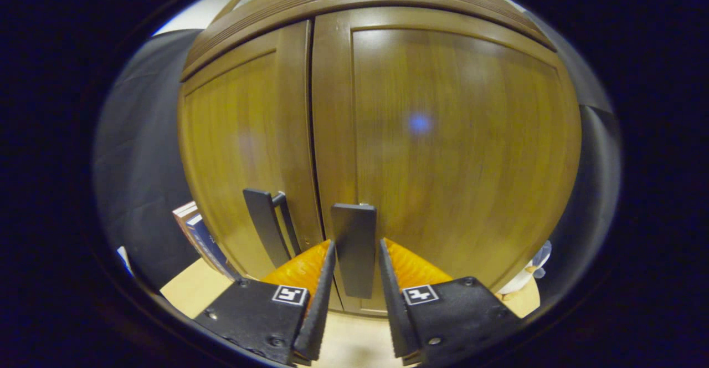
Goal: Open the right door of the double-door shoe cabinet with the right hand, and open the left door with the left hand.
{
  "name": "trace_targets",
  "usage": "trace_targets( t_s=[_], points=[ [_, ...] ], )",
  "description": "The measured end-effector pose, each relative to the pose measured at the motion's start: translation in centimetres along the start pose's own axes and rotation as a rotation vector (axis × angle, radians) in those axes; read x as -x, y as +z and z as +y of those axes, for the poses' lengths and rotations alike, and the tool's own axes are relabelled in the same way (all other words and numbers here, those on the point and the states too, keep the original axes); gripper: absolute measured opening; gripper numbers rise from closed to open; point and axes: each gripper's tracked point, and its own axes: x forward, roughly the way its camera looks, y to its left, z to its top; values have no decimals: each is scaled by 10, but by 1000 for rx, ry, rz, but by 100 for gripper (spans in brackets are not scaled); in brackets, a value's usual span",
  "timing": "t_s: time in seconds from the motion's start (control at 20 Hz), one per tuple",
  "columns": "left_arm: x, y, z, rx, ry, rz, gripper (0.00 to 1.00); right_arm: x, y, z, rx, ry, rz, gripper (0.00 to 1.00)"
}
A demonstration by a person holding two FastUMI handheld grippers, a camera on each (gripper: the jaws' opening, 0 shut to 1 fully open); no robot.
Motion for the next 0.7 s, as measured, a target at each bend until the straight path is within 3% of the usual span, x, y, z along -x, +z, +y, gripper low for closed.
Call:
trace_targets(
  t_s=[0.1, 0.25, 0.3, 0.7],
  points=[
    [-5, -3, -2, 2, -5, 13, 96, 0, -1, 0, 14, -16, -21, 36],
    [-6, -2, -3, 7, -15, 6, 100, 0, -1, 0, 27, -19, -26, 36],
    [-6, -3, -5, 8, -21, 7, 96, 2, -1, -1, 33, -9, -24, 35],
    [1, -12, -18, 3, -104, 9, 95, 34, -14, 0, 86, 53, 4, 30]
  ],
)
